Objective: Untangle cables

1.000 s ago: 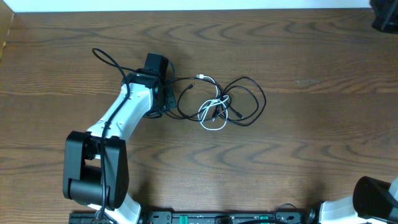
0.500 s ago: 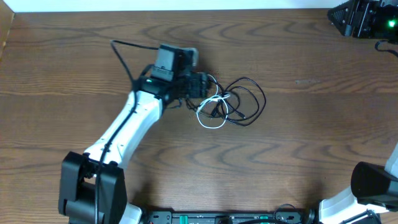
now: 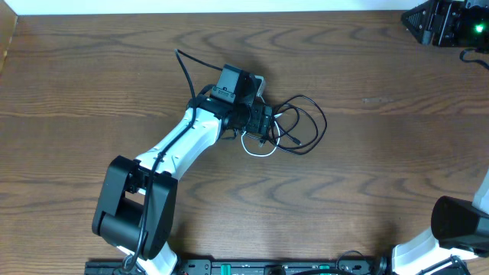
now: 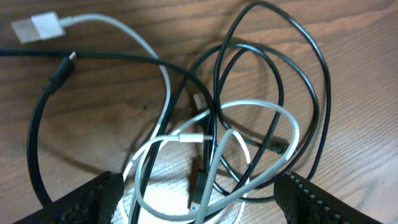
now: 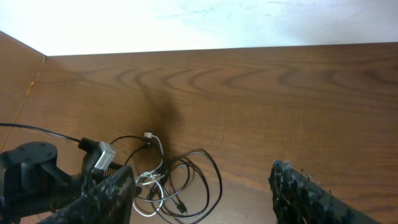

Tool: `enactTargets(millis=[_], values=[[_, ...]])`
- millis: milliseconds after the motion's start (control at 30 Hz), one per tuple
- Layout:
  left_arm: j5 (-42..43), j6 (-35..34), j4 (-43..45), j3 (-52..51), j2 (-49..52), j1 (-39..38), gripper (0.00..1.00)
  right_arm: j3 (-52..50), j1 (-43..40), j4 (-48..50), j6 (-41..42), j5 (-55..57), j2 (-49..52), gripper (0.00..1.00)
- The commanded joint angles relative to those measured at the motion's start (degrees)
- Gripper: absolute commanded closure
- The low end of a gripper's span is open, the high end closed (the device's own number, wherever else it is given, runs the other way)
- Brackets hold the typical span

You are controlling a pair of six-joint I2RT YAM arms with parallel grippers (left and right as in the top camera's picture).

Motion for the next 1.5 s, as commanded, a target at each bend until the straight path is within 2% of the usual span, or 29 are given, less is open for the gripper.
enactTargets(millis=[0, 100, 267, 333, 400, 533, 633, 667, 800, 933, 1067, 1233, 1333, 1367, 1400, 1467], values=[[-0.8, 2.7, 0.0, 1.9, -1.3, 0.8, 0.2, -0.4, 0.3, -0.7, -0.9, 0.1, 0.5, 0.34], [-1.9, 2.6, -0.2, 3.3, -5.6, 3.1, 0.21, -0.4, 0.3, -1.4, -1.4, 0.3, 0.5, 0.34], [-17.9, 1.9, -7.8, 3.7, -15.5, 6.8, 0.21, -0.4, 0.3, -2.7, -1.5, 0.7, 0.5, 0.34], [-20.5, 2.9, -11.3, 3.7, -17.4, 7.3, 0.21, -0.4, 0.3, -2.8, -1.5, 0.7, 0.5, 0.33], [-21.2, 4.6, -16.8, 3.7, -18.0, 7.4, 0.21, -0.4, 0.3, -2.8, -1.5, 0.7, 0.5, 0.33], [-20.8, 4.6, -21.4, 3.7, -16.2, 6.3, 0.21, -0.4, 0.3, -2.8, -1.5, 0.7, 0.5, 0.33], [-15.7, 5.4, -17.1, 3.7, -15.2, 4.0, 0.21, -0.4, 0.4, -2.8, -1.5, 0.7, 0.5, 0.33], [-11.9, 6.4, -12.5, 3.7, -14.7, 2.4, 0.21, -0.4, 0.5, -3.0, -1.5, 0.7, 0.5, 0.33], [-10.6, 8.7, -3.8, 3.7, -11.3, -1.6, 0.21, -0.4, 0.5, -3.5, -1.5, 0.7, 0.5, 0.33], [-10.6, 9.7, -2.9, 3.7, -4.7, -3.8, 0.21, -0.4, 0.5, -3.6, -1.5, 0.7, 0.5, 0.32], [-10.6, 13.8, -3.0, 3.7, 1.0, -4.9, 0.21, -0.4, 0.5, -3.6, -1.5, 0.7, 0.5, 0.32], [-10.6, 14.1, -3.0, 3.7, 4.2, -5.0, 0.21, -0.4, 0.5, -3.8, -1.5, 1.1, 0.5, 0.32], [-10.6, 14.0, -2.7, 3.7, 4.2, -5.0, 0.35, -0.4, 0.5, -3.9, -1.5, 1.2, 0.5, 0.32], [-10.6, 14.0, -2.7, 3.7, 4.1, -5.0, 0.45, -0.4, 0.5, -3.9, -1.5, 1.2, 0.5, 0.32], [-10.6, 14.0, -2.7, 3.7, 4.0, -5.0, 0.63, -0.4, 0.5, -3.9, -1.5, 1.2, 0.5, 0.31], [-10.6, 13.7, -2.7, 3.7, 2.6, -5.0, 0.89, -0.4, 0.5, -3.9, -1.5, 1.2, 0.5, 0.31]])
